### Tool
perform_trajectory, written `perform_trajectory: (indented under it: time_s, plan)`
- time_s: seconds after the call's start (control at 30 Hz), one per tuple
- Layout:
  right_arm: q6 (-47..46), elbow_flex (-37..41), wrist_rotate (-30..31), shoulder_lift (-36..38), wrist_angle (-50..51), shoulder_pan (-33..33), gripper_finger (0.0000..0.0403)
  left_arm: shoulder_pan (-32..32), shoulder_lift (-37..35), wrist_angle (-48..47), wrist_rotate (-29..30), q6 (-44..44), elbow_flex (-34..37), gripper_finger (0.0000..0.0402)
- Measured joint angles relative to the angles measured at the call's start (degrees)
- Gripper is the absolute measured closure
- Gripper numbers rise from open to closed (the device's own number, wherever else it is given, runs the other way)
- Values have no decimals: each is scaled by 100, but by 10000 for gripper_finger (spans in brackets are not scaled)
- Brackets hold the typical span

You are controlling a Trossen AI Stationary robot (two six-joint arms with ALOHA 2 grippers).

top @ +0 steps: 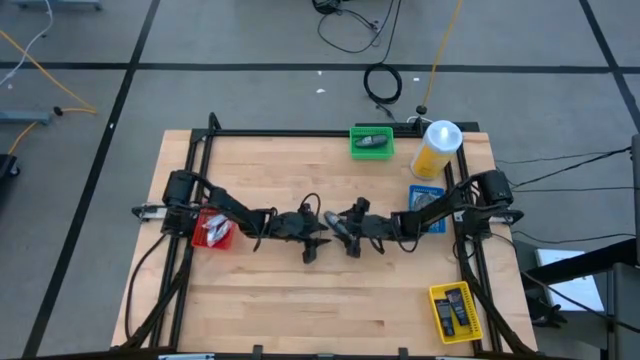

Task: Pick & Place Travel size toiletries
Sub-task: Put the gray deodorant into the green bin

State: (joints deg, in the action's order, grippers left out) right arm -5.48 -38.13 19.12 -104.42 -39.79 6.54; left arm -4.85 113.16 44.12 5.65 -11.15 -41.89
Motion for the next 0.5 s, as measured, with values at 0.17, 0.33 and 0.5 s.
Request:
perform_trajectory:
  time_s: [0.17, 0.33, 0.5]
  plan:
    - [-717, 4, 42, 0, 745, 20, 101, -112, -84, -299, -49, -550, 1, 215]
    - [-1056, 0, -3, 7, 849, -37, 154, -403, -120, -889, 428, -1076, -7, 215]
    - [-1035, 15, 15, 18, 508, -117, 210, -631, -127, -1328, 1098, -1124, -9, 215]
